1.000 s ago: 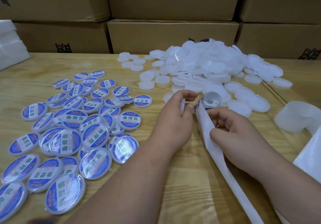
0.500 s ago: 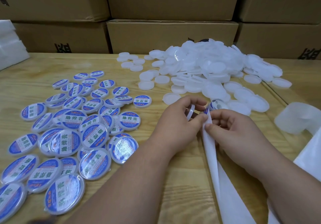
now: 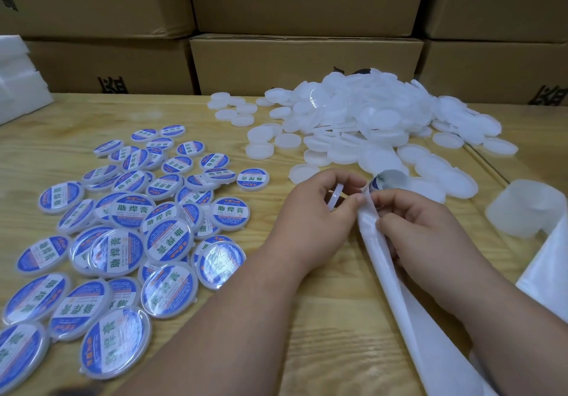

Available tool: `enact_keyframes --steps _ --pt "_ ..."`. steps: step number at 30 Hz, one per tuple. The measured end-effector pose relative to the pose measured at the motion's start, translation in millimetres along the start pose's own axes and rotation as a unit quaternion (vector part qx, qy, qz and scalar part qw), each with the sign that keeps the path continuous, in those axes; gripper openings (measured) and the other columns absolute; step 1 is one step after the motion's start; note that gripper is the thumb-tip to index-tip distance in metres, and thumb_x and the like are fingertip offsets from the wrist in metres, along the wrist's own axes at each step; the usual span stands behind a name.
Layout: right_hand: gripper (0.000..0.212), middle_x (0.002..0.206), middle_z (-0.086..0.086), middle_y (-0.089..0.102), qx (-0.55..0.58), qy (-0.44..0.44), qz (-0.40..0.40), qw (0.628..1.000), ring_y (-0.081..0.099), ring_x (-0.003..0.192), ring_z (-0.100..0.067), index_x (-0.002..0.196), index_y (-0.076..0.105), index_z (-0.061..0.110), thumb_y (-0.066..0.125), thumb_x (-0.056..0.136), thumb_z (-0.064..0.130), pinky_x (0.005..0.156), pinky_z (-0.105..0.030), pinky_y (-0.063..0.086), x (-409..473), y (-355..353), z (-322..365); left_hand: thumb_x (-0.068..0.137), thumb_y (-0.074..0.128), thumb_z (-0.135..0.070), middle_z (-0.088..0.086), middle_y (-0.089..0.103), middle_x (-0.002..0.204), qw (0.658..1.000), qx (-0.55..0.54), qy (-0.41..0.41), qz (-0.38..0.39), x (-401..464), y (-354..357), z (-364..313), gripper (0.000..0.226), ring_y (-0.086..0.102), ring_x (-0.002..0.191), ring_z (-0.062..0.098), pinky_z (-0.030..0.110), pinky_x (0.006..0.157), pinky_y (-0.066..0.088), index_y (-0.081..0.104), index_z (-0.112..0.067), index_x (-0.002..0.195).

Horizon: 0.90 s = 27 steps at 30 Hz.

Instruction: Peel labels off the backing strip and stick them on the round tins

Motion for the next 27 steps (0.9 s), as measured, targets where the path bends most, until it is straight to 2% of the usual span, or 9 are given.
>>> enact_keyframes --steps 3,5,7,9,11,13,16,21,27 --pt "0.044 0.062 0.003 0.058 -0.007 -0.008 0.005 1.000 0.046 0.051 -0.012 0.096 0.072 0.042 0.049 0.090 0.005 0.048 -0.025 0.040 -1 2 2 0.093 0.064 -0.014 -0.025 0.069 0.090 0.998 -0.015 0.004 -0.061 -1 -8 -2 0.025 0.064 0.079 -0.006 0.007 0.067 0.046 0.069 -0.038 0.090" --pt "0.044 0.059 0.008 0.056 -0.019 -0.008 -0.001 1.000 0.046 0.049 -0.009 0.094 0.068 0.045 0.050 0.087 0.006 0.045 -0.019 0.040 -1 0 2 0.093 0.060 -0.009 -0.024 0.068 0.087 0.993 -0.017 0.000 -0.116 -1 -17 -1 0.032 0.060 0.068 -0.007 0.007 0.059 0.045 0.067 -0.040 0.085" --pt "0.040 0.061 0.005 0.055 -0.008 0.002 -0.007 1.000 0.046 0.047 -0.009 0.094 0.067 0.041 0.050 0.086 0.006 0.042 -0.016 0.039 -1 -2 0 0.092 0.056 -0.007 -0.025 0.067 0.078 0.985 -0.039 -0.012 -0.169 -2 -25 1 0.033 0.056 0.058 -0.006 0.007 0.050 0.041 0.067 -0.036 0.083" --pt "0.036 0.061 0.005 0.055 -0.001 0.010 -0.015 1.000 0.046 0.046 -0.008 0.097 0.066 0.037 0.051 0.086 0.007 0.041 -0.017 0.039 -1 -4 -2 0.091 0.055 -0.005 -0.028 0.067 0.077 0.974 -0.073 -0.022 -0.213 -2 -34 4 0.031 0.056 0.057 -0.006 0.008 0.049 0.041 0.068 -0.032 0.085" --pt "0.034 0.060 0.008 0.055 0.009 0.011 -0.030 0.999 0.046 0.046 -0.008 0.101 0.065 0.035 0.052 0.086 0.008 0.043 -0.020 0.040 0 -5 -3 0.091 0.056 -0.005 -0.022 0.069 0.080 0.968 -0.108 -0.034 -0.225 -3 -38 6 0.029 0.058 0.060 -0.001 0.011 0.051 0.044 0.071 -0.030 0.088" --pt "0.030 0.061 0.012 0.056 0.016 -0.001 -0.053 0.998 0.047 0.046 -0.007 0.104 0.063 0.034 0.056 0.088 0.010 0.044 -0.022 0.041 0 -6 -1 0.091 0.057 -0.005 -0.015 0.070 0.083 0.969 -0.141 -0.040 -0.201 -2 -35 5 0.027 0.061 0.062 0.004 0.015 0.053 0.046 0.072 -0.027 0.087" --pt "0.022 0.066 0.015 0.059 0.012 -0.058 -0.096 0.994 0.045 0.044 -0.004 0.100 0.066 0.034 0.065 0.092 0.014 0.042 -0.014 0.037 -3 -10 10 0.081 0.059 -0.009 -0.009 0.070 0.083 0.976 -0.168 -0.038 -0.133 -2 -23 0 0.023 0.060 0.058 0.009 0.016 0.054 0.046 0.073 -0.027 0.076" --pt "0.025 0.081 0.012 0.064 -0.011 -0.146 -0.114 0.983 0.052 0.055 -0.007 0.095 0.069 0.037 0.072 0.089 0.013 0.051 -0.009 0.038 -12 -11 30 0.073 0.053 -0.014 -0.001 0.066 0.087 0.985 -0.160 -0.027 -0.053 -2 -11 -3 0.023 0.057 0.058 0.011 0.023 0.061 0.047 0.070 -0.027 0.067" --pt "0.025 0.083 0.008 0.065 -0.033 -0.177 -0.136 0.974 0.055 0.060 -0.010 0.086 0.070 0.036 0.076 0.085 0.011 0.056 -0.008 0.039 -16 -12 38 0.073 0.051 -0.015 -0.003 0.059 0.066 0.987 -0.156 -0.023 -0.010 -1 -6 -3 0.022 0.054 0.059 0.018 0.031 0.067 0.041 0.069 -0.026 0.065"
Point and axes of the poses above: each hand's wrist, its own x-axis towards the middle knuckle, its own y-axis out of the palm, z = x × y, the point moved 7 cm from there along x, towards the middle knuckle
